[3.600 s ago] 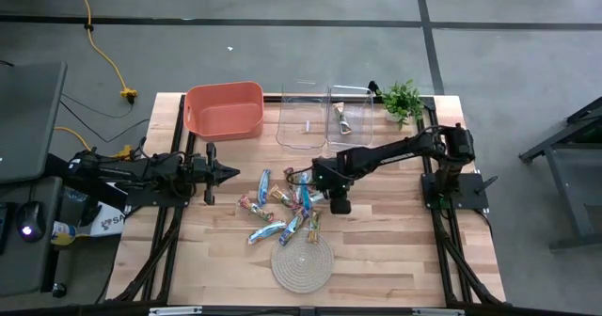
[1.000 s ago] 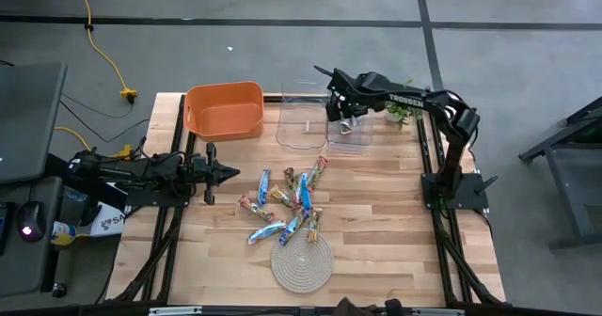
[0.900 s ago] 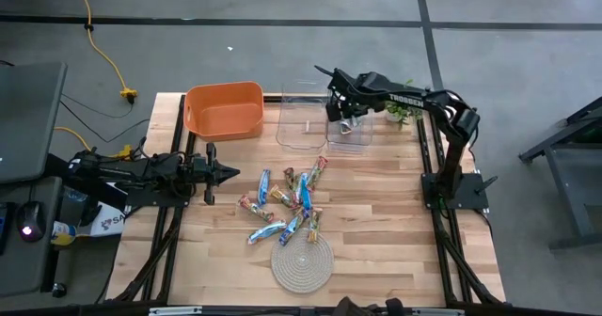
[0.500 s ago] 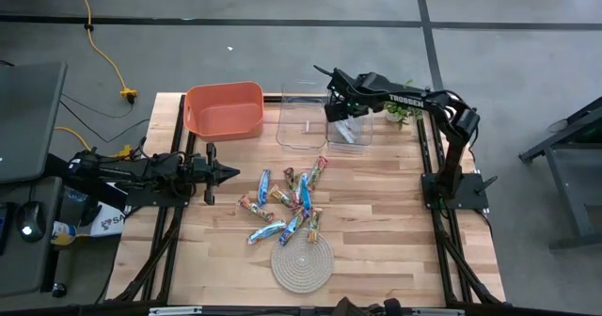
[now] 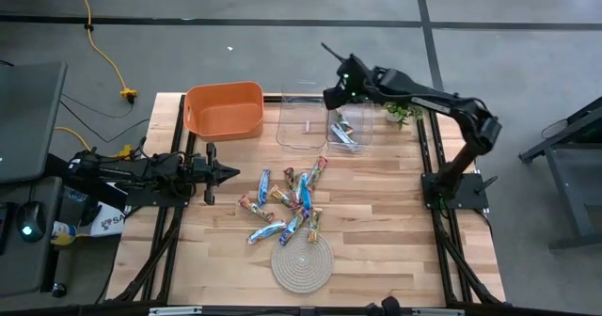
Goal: Pick and place Granola Bars by type
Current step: Put the yellow granola bar into the right transparent bin
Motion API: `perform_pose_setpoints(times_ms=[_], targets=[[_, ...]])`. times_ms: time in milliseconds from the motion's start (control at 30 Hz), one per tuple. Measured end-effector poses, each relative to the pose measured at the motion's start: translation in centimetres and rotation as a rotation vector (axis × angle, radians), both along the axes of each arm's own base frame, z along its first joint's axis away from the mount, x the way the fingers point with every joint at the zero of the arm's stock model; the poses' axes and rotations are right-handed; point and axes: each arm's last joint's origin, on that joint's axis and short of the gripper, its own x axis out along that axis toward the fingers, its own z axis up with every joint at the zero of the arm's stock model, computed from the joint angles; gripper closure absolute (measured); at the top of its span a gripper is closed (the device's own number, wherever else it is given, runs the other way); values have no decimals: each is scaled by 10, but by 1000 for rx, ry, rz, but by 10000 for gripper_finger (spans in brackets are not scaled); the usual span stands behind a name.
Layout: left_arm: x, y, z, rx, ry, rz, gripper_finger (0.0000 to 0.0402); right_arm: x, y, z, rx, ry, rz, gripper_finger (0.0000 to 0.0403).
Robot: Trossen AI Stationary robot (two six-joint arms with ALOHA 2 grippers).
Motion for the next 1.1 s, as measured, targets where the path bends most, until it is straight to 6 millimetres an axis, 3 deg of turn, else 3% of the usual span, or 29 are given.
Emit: perform_pose_setpoints(times_ms=[167,300,633,967,1100], targets=[[0,0,0,0,0,0,401,2,31,34,-50,-157,169,219],[0,0,0,0,0,0,401,4,65,47,-6,-221,270,219],[0,0,0,0,0,0,401,19,156,38,124,-161,337,219],[0,0,0,0,0,0,401,20,221,34,145,-191,276,220],[0,0,0,0,0,0,401,21,239,29,137,-180,285,220]])
